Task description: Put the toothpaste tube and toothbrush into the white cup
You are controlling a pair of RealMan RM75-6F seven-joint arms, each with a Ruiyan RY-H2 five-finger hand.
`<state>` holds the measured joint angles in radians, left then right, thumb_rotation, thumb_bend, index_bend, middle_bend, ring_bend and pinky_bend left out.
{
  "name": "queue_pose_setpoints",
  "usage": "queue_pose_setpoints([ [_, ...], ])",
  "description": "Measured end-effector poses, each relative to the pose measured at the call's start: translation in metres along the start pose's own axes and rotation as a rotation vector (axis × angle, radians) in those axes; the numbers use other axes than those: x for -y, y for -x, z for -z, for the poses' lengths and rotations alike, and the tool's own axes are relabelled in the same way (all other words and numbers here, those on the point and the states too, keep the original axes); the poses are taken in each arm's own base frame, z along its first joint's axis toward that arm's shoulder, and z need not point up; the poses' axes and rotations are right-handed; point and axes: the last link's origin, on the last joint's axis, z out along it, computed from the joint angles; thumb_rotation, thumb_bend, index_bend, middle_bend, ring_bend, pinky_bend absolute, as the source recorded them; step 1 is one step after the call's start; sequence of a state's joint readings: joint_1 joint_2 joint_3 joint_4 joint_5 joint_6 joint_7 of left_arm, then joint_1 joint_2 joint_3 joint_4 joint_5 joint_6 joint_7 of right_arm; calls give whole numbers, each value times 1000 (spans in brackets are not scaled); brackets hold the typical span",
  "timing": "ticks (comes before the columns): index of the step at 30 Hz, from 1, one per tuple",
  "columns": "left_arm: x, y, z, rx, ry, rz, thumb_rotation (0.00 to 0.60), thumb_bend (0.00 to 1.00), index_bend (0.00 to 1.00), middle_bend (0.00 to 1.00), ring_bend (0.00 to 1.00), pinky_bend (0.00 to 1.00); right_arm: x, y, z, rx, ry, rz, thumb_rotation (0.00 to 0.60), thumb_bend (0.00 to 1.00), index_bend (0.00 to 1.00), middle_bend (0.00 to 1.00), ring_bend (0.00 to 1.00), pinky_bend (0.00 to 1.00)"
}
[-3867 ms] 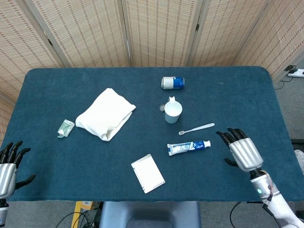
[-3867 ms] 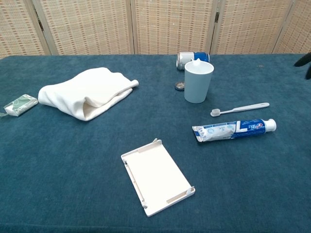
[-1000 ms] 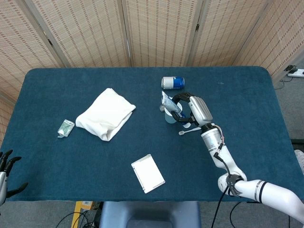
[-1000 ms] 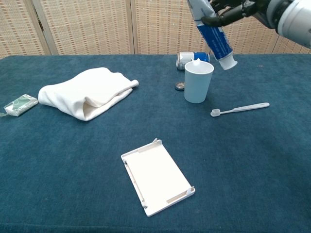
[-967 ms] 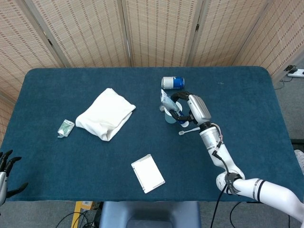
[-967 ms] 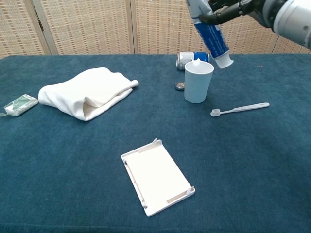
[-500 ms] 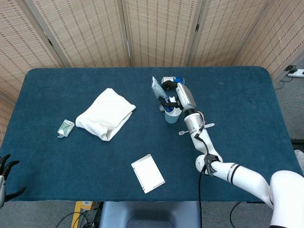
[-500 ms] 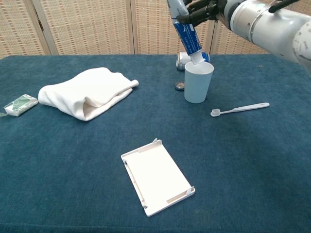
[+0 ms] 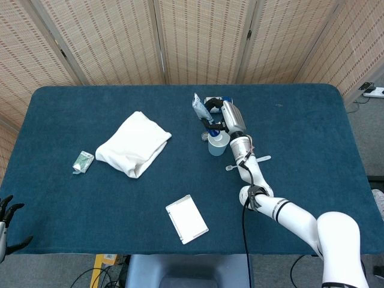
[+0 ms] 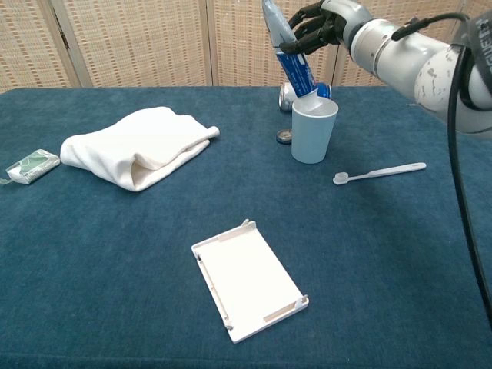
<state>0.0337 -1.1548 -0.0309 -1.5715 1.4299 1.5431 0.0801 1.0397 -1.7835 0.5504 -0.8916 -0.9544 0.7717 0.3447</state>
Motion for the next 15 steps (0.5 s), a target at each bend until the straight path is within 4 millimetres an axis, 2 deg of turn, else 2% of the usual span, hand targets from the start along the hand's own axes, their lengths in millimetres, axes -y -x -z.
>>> queue_pose_setpoints([
  [5,0,0,1,2,1,1,600,168,265,110,27,163,-5,10,-2,14,3,-22,600,238,591,494,292,251],
  [15,2,1,3,9,-11,6,600,168,262,110,27,163,-18,18,-2,-21,-5,-97,600,229,591,490,292,250],
])
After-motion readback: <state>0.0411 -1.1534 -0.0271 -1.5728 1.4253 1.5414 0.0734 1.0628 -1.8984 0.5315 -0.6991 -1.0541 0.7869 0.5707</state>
